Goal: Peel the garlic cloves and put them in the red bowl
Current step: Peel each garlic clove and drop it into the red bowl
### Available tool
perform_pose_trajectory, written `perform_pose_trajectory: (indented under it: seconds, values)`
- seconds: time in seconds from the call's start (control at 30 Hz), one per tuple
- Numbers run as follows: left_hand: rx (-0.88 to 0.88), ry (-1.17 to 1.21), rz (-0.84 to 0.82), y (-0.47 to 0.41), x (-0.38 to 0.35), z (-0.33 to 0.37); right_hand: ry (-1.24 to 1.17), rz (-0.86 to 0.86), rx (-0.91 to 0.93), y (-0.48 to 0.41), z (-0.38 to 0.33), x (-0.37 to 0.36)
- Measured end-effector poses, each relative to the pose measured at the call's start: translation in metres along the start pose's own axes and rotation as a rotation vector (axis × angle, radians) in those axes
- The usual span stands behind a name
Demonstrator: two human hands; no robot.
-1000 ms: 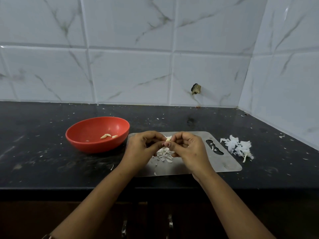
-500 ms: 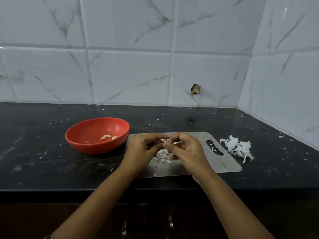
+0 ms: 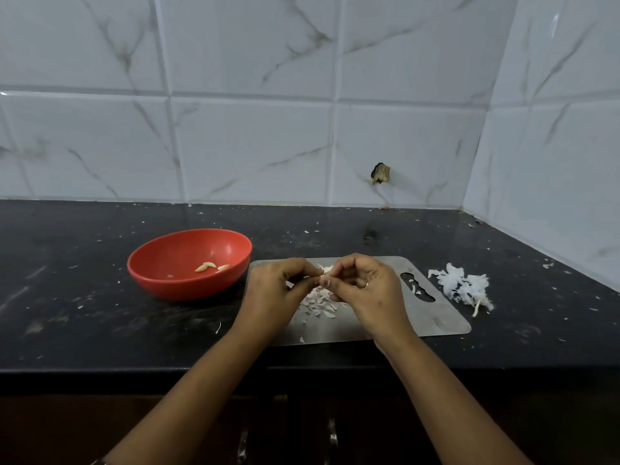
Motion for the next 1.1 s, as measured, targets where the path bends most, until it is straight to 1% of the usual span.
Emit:
perform_pose_trajectory:
  seconds: [0.07,0.23,0.4,0.63,0.77,0.87,0.93,1.0,1.1]
  values:
    - [0.051,0.057,-0.023,0.0,0.0,-0.001,-0.05,-0.001,-0.037,0.0,0.0,0.0]
    - [0.187,0.222,-0.059,0.0,0.0,-0.003,-0.134,-0.068,-0.136,0.0,0.004,0.0]
    - [0.197,0.254,-0.05,0.003,0.002,0.0,-0.123,-0.101,-0.109,0.001,0.003,0.0]
    - [0.14,0.174,-0.07,0.002,0.001,-0.002,0.033,-0.029,-0.014,-0.001,0.002,-0.001]
    - [0.138,0.156,-0.042,0.004,0.002,0.0,0.042,-0.008,-0.001,-0.001,0.002,-0.001]
    - [0.08,0.09,-0.003,0.003,0.002,0.001,0.101,-0.012,0.02,-0.001,0.002,-0.001]
    - [0.044,0.027,0.021,0.003,0.002,0.0,0.081,-0.042,0.024,0.0,0.002,-0.002]
    - [0.045,-0.015,0.04,0.002,0.002,-0.003,0.04,-0.047,0.013,0.001,0.001,-0.002]
    - [0.071,-0.083,0.078,-0.001,0.002,-0.007,0.039,0.059,-0.013,-0.002,0.004,0.007]
Point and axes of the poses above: each hand's wrist, its own y-axis away from the middle knuckle, its own x-axis out of the back of the hand, z = x × y, the point moved 3 cm from there along -y, towards the middle knuckle, and after that the axes turned 7 degrees about x, right-handed, at the moved point
